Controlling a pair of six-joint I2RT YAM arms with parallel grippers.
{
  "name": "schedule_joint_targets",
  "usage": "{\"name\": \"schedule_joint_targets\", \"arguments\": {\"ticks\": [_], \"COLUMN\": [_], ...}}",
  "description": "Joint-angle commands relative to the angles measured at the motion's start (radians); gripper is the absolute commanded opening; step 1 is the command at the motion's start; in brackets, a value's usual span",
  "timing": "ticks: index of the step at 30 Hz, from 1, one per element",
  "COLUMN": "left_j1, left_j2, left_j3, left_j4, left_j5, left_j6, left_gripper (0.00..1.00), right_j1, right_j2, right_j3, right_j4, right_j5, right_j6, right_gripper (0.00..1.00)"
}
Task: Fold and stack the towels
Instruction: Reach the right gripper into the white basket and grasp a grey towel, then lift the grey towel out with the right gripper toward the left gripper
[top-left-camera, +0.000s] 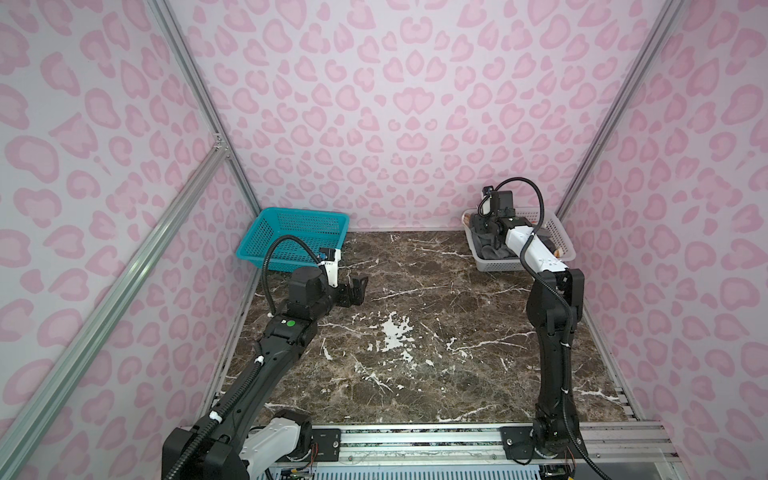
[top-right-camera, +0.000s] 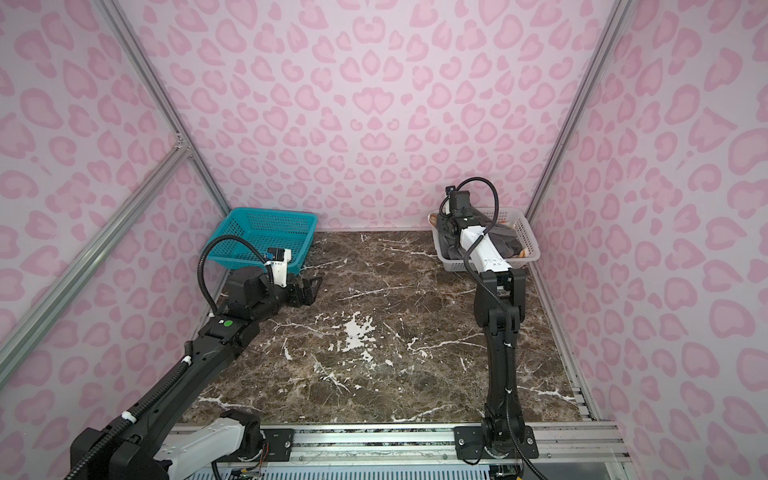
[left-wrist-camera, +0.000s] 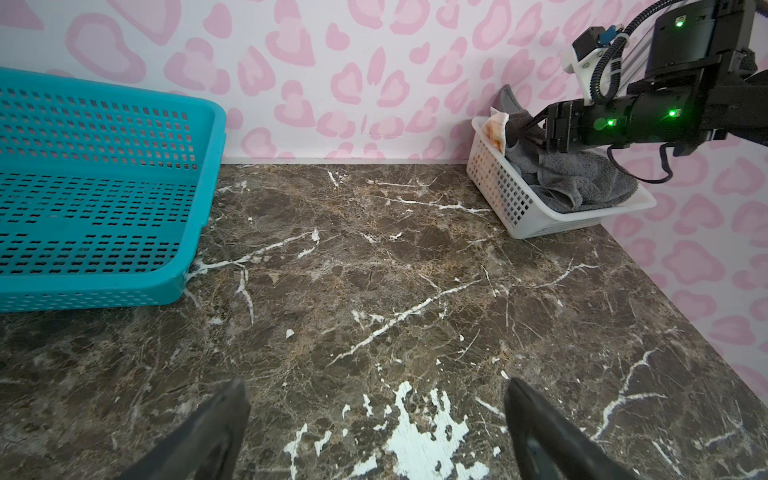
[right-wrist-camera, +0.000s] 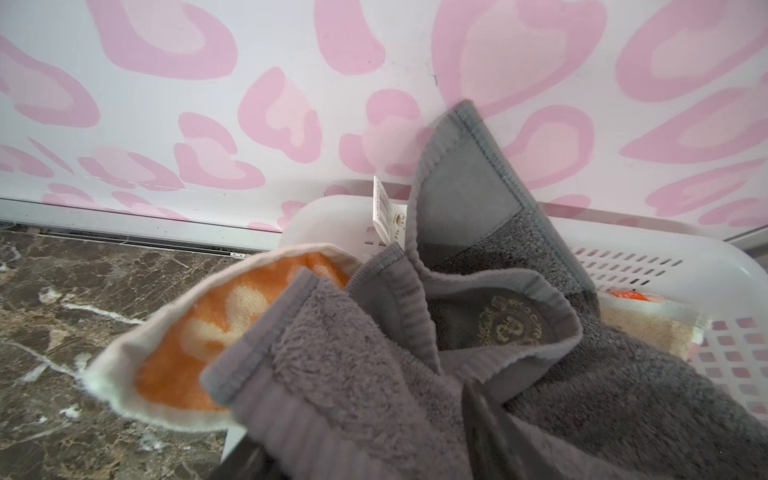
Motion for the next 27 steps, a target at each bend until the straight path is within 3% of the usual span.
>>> {"name": "schedule_joint_targets", "arguments": {"ticks": [1,4,8,16,27], "left_j1": [0.001,0.0,0.001,-0.002,-0.033], "left_j2": [0.011,0.018,0.04,0.099,0.208], "left_j3": [0.002,0.004,0.021,0.073,0.208], "left_j4": [0.019,0.025,0.04,0.082,0.15], "left_j5": [0.005,0.006,0.02,0.066,0.194], "left_j6": [-0.004,-0.002,-0.001,-0.009,0.013], "left_gripper": [0.97,0.97,0.97,0.97,0.97], "right_j1": [-0.001,0.0,0.002,0.018,0.145], "right_j2": [0.015,-0.019,-0.12,-0.405,-0.69], "right_j3": [0.033,0.032,-0.021,-0.273,-0.346], "right_j4": [-0.056,-0.079,-0.062,0.088,0.058], "right_j5": [0.017,-0.004,-0.049,-0.095,-0.127], "right_j6": [-0.014,-0.022,-0.041,-0.081,-0.2], "right_gripper": [0.36,0.17,0.0,0.0,0.0]}}
